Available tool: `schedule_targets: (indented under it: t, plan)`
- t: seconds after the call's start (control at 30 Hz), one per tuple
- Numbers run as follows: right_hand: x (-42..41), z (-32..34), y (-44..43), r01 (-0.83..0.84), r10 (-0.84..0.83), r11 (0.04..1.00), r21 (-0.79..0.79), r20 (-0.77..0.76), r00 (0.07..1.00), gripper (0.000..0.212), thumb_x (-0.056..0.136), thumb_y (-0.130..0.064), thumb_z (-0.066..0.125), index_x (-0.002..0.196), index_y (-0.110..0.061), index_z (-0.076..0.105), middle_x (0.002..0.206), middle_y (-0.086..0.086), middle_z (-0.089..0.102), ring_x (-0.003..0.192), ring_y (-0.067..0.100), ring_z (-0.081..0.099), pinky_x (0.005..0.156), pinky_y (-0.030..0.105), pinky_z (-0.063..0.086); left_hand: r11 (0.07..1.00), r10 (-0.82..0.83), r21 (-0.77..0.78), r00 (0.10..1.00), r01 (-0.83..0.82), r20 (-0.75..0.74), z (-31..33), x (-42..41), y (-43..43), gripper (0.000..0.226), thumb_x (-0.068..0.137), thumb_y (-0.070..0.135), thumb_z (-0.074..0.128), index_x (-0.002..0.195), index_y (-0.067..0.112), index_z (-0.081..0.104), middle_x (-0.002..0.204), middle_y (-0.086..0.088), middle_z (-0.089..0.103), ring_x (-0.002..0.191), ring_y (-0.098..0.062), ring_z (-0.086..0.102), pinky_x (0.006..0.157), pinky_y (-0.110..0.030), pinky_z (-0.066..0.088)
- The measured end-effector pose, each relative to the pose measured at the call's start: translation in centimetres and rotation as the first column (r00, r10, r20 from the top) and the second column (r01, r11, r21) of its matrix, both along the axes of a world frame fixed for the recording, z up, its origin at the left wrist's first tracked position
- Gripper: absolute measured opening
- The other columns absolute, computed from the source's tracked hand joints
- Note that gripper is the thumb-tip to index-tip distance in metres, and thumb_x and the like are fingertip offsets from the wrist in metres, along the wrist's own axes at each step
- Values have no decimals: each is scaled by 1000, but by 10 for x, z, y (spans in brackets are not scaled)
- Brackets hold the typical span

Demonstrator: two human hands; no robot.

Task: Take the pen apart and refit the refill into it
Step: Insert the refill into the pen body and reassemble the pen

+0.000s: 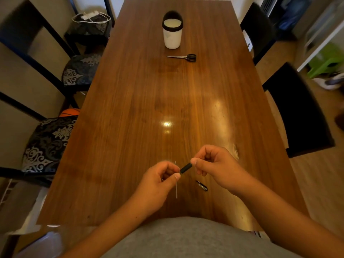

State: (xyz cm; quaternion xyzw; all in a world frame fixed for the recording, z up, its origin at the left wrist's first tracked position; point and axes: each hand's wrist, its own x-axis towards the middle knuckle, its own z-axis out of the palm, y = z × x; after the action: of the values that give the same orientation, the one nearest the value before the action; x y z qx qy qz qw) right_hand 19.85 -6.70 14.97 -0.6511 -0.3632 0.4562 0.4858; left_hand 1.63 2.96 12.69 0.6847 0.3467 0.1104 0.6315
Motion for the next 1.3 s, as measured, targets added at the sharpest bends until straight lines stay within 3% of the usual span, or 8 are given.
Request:
schedule_targets:
  t: [0.2,0.37,0.53,0.7,0.83,1.0,1.2,1.3]
  plan:
    - [-9,12,-2,68,-67,998,12,-51,996,18,76,-38,70,80,-20,69,61,-1,67,55,9,62,53,21,50,996,5,-88,1000,-4,13,6,-2,-4,11,82,31,61,84,39,67,75,5,69,65,-10,60,60,-27,48]
    - [-8,15,-4,50,-47,998,39,-91,995,8,86,-18,68,83,-23,74,70,3,73,58,12,65,53,20,52,982,10,-188,999,-4,34,11,-5,-6,23,92,10,58,85,30,67,74,7,72,62,-4,61,53,-14,47]
    - [-14,15,-3,108,-106,994,28,-59,993,18,76,-37,72,69,-22,67,55,0,63,45,8,54,44,16,43,982,19,-191,999,-9,49,18,-5,-8,15,92,5,56,91,17,65,71,7,71,61,-4,59,52,-15,47]
    - [-15,21,-6,71,-64,997,43,-144,987,17,77,-32,71,90,-23,74,66,0,69,49,5,55,45,15,43,982,8,-187,999,-2,33,21,-5,-8,14,93,6,54,93,16,65,72,6,71,61,-3,60,53,-15,46]
    - [-14,23,-9,48,-42,998,50,-119,992,9,87,-14,66,88,-19,74,70,3,73,51,7,57,47,16,44,983,-7,-185,1000,12,28,23,-7,-9,16,94,8,54,93,19,65,74,7,72,63,-4,61,54,-16,48]
    - [-20,23,-9,86,-82,995,45,-88,993,8,76,-32,71,71,-25,70,59,0,67,48,8,55,45,16,44,989,4,-149,998,5,57,24,-9,-11,12,91,7,59,92,16,66,73,4,66,66,-8,60,56,-17,47]
    - [-20,23,-16,44,-38,997,60,-96,995,16,78,-32,68,92,-26,74,67,-5,68,57,6,60,52,16,48,988,6,-153,999,0,41,26,-10,-13,14,93,6,54,93,15,65,71,7,70,64,-6,59,55,-16,46]
    - [-20,22,-17,44,-38,997,63,-94,995,10,83,-25,67,89,-25,74,69,-3,70,58,7,61,53,16,49,987,22,-160,999,-17,32,26,-10,-16,15,93,4,54,92,15,65,71,6,71,62,-5,59,54,-16,46]
